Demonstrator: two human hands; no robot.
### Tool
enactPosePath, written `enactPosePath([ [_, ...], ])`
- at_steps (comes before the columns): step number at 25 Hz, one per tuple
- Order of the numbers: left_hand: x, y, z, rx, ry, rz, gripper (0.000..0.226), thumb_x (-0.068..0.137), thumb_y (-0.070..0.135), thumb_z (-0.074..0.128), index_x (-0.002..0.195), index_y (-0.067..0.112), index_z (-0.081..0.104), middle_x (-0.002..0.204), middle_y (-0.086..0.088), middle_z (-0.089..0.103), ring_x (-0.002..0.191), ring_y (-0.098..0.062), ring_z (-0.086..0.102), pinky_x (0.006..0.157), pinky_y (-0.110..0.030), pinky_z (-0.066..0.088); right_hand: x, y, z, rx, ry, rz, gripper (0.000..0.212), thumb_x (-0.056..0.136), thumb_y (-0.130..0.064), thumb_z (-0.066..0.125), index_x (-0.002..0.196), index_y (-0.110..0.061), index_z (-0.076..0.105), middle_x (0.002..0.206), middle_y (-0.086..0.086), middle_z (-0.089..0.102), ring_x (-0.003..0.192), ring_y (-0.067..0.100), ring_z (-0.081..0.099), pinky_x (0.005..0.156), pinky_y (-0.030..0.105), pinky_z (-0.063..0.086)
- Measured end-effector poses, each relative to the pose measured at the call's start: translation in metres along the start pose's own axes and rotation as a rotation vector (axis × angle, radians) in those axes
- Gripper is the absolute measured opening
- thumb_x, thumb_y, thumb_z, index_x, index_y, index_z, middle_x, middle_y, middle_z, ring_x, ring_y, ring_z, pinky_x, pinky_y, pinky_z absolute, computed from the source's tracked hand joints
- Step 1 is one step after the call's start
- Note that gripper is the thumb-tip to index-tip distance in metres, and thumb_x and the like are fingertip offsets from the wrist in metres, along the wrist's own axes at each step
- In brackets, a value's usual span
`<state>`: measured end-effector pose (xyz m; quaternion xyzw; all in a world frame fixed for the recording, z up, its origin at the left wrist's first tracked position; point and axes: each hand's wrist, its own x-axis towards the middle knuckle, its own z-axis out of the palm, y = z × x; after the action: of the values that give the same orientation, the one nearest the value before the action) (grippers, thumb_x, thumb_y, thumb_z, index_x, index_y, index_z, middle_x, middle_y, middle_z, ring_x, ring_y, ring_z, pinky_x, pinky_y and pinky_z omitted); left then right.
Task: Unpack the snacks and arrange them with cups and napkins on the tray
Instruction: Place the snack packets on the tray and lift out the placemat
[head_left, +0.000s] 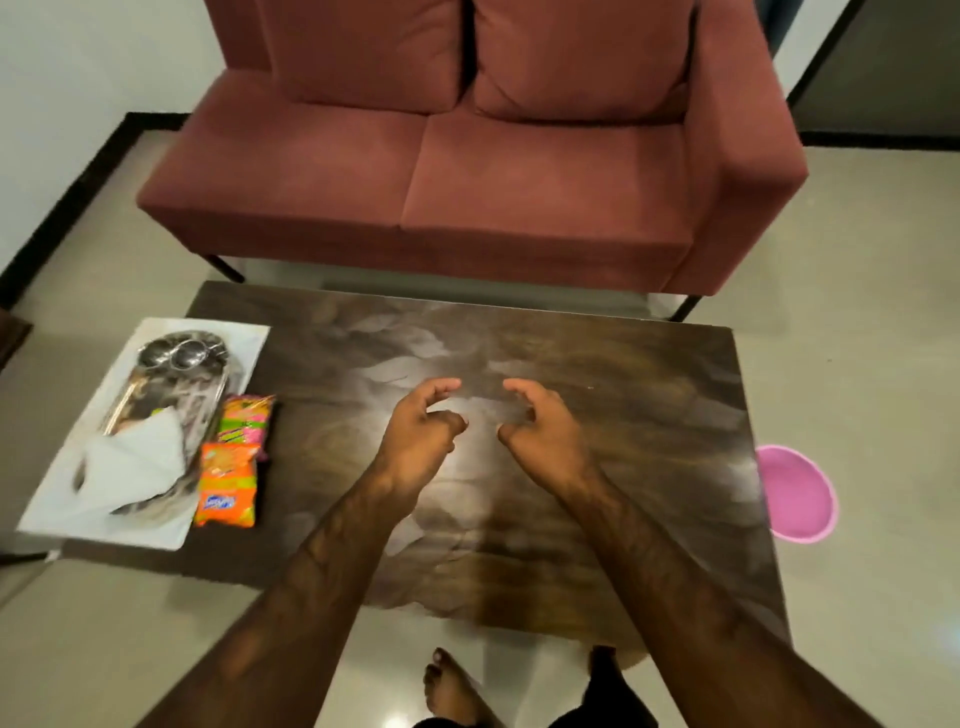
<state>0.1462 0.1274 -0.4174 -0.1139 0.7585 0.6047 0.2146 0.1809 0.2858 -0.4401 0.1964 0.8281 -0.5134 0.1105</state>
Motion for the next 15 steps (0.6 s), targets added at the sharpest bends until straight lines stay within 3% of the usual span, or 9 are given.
enactPosePath([
  [2,-0.004,-0.01,-0.051,-0.02,0.08,-0.009,0.041,0.09,0.0,0.062,0.117,0.03,0.063,0.128,0.002,0.057,0.092,-0.01,0.063,0.082,-0.038,0.056,0.001,-0.028,0.047,-0.037,-0.046,-0.028,0.06,0.093,-0.016,0.066,0.149,-0.035,0.057,0.149,-0.003,0.052,0.102,0.003,0.055,0.077,0.01,0.043],
  [6,-0.013,-0.026,-0.126,-0.068,0.197,-0.034,0.041,0.09,0.0,0.062,0.12,0.029,0.062,0.131,0.0,0.057,0.1,-0.009,0.062,0.086,-0.041,0.056,0.002,-0.066,0.123,-0.042,-0.164,-0.06,0.061,0.091,-0.016,0.068,0.148,-0.034,0.058,0.153,-0.003,0.051,0.12,0.012,0.056,0.105,0.034,0.055],
  [10,-0.013,-0.043,-0.178,-0.094,0.29,-0.087,0.043,0.09,0.0,0.062,0.125,0.026,0.062,0.132,-0.001,0.056,0.097,-0.001,0.059,0.082,-0.039,0.056,0.013,-0.09,0.178,-0.091,-0.278,-0.087,0.061,0.09,-0.019,0.068,0.148,-0.035,0.057,0.155,-0.004,0.049,0.111,0.01,0.055,0.096,0.03,0.054],
  [15,0.0,-0.053,-0.221,-0.107,0.396,-0.16,0.045,0.089,-0.003,0.06,0.128,0.019,0.063,0.134,-0.007,0.06,0.118,-0.023,0.062,0.089,-0.045,0.056,0.039,-0.112,0.226,-0.117,-0.375,-0.091,0.06,0.09,-0.015,0.068,0.147,-0.031,0.058,0.151,0.002,0.053,0.111,0.014,0.059,0.096,0.028,0.051],
])
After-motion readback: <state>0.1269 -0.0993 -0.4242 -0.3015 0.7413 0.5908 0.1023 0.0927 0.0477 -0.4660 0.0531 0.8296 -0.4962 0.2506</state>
